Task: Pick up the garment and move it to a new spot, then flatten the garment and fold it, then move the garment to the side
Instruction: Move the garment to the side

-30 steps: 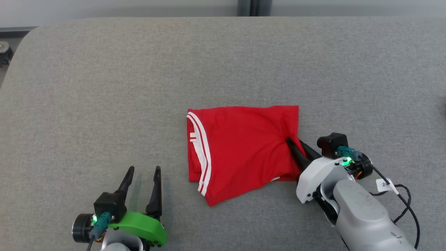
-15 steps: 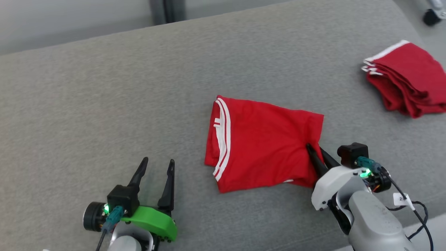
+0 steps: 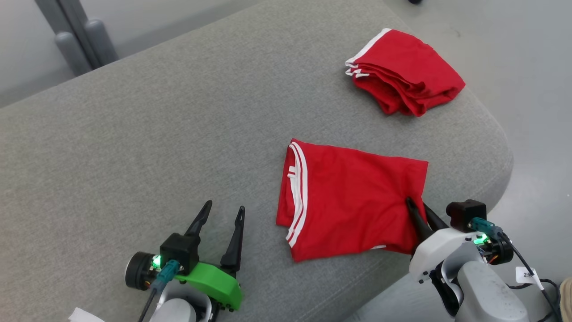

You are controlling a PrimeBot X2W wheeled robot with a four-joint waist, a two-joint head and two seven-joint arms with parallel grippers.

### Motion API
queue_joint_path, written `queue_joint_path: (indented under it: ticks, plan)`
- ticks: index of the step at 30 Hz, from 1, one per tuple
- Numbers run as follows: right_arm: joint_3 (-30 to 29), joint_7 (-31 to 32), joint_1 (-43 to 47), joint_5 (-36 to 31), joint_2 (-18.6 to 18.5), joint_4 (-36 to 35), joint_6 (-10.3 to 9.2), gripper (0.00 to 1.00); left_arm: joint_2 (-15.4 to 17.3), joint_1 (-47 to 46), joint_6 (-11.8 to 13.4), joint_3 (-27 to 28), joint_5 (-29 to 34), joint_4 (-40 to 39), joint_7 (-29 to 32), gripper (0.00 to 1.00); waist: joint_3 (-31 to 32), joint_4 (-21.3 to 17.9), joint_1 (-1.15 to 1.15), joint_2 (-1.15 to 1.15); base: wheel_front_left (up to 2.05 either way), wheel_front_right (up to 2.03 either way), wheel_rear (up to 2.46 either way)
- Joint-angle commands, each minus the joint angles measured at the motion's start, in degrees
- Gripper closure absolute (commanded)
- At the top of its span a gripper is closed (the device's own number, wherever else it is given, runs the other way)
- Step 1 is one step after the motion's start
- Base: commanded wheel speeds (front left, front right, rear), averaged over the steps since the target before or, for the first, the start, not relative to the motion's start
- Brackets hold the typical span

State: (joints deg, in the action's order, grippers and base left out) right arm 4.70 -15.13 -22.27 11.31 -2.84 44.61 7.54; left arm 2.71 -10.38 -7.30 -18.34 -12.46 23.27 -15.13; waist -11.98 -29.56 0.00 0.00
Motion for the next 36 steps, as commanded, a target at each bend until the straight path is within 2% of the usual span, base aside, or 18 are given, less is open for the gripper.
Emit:
queue_joint_path:
  ticks: [1,8,13,16,22,26,27,28,29,32,34,36]
  plan:
    - [-0.03,0.02,-0.07,-0.76,-0.15,-0.55,-0.12,1.00,0.57,-1.03,-0.25,0.24,0.58,0.26,0.01,0.00,-0.86,-1.62,0.00,0.00,0.00,0.00,0.00]
    - [3.90,-0.02,-6.77,-0.83,-0.10,0.07,-0.12,1.00,1.86,-0.46,-0.26,2.63,1.50,-1.05,0.01,0.00,-3.87,-1.38,0.00,0.00,0.00,0.00,0.00]
    - [4.06,1.58,-16.98,-4.59,-1.09,0.25,-0.12,1.00,3.54,-1.52,-0.26,3.07,2.63,-1.68,0.01,0.00,-7.67,0.40,0.00,0.00,0.00,0.00,0.00]
    - [2.34,4.40,-22.85,-4.33,-2.59,0.88,-0.12,1.00,4.72,-2.18,-0.26,3.11,3.00,-1.74,0.01,0.00,-9.54,1.95,0.00,0.00,0.00,0.00,0.00]
    - [-2.05,9.79,-32.43,-8.02,-10.65,2.11,-0.12,1.00,6.63,-3.25,-0.16,3.52,2.91,-1.23,0.07,0.00,-12.78,5.22,0.00,0.00,0.00,0.00,0.00]
    - [-8.07,12.28,-34.96,-13.26,-17.02,4.20,-0.12,1.00,7.29,-3.84,-0.07,3.35,2.50,-0.87,0.14,0.00,-14.16,7.34,0.00,0.00,0.00,0.00,0.00]
    - [-10.55,12.78,-34.87,-15.07,-18.32,4.79,-0.12,0.67,7.26,-4.08,-0.06,3.27,2.46,-0.78,0.22,0.00,-14.42,7.93,0.00,0.00,0.00,0.00,0.00]
    - [-12.81,13.40,-34.24,-17.20,-19.11,5.35,-0.12,0.51,7.14,-4.20,-0.06,3.37,2.36,-0.64,0.27,0.00,-14.55,8.37,0.00,0.00,0.00,0.00,0.00]
    - [-14.82,13.64,-33.65,-18.45,-19.49,5.64,-0.12,0.00,7.03,-4.25,-0.06,3.39,2.32,-0.54,0.28,0.00,-14.62,8.73,0.00,0.00,0.00,0.00,0.00]
    - [-21.36,12.25,-32.08,-22.40,-19.09,5.04,-0.12,0.00,6.89,-4.28,-0.05,3.75,2.12,-0.33,0.36,0.00,-14.59,9.45,0.00,0.00,0.00,0.00,0.00]
    - [-25.13,10.24,-30.96,-24.59,-17.48,3.90,-0.12,0.00,6.85,-4.18,-0.04,4.05,2.14,-0.29,0.43,0.00,-14.15,9.70,0.00,0.00,0.00,0.00,0.00]
    - [-25.99,8.43,-29.94,-26.67,-15.79,2.87,-0.12,0.00,6.77,-3.90,-0.02,4.63,2.08,-0.34,0.43,0.00,-13.57,9.79,0.00,0.00,0.00,0.00,0.00]
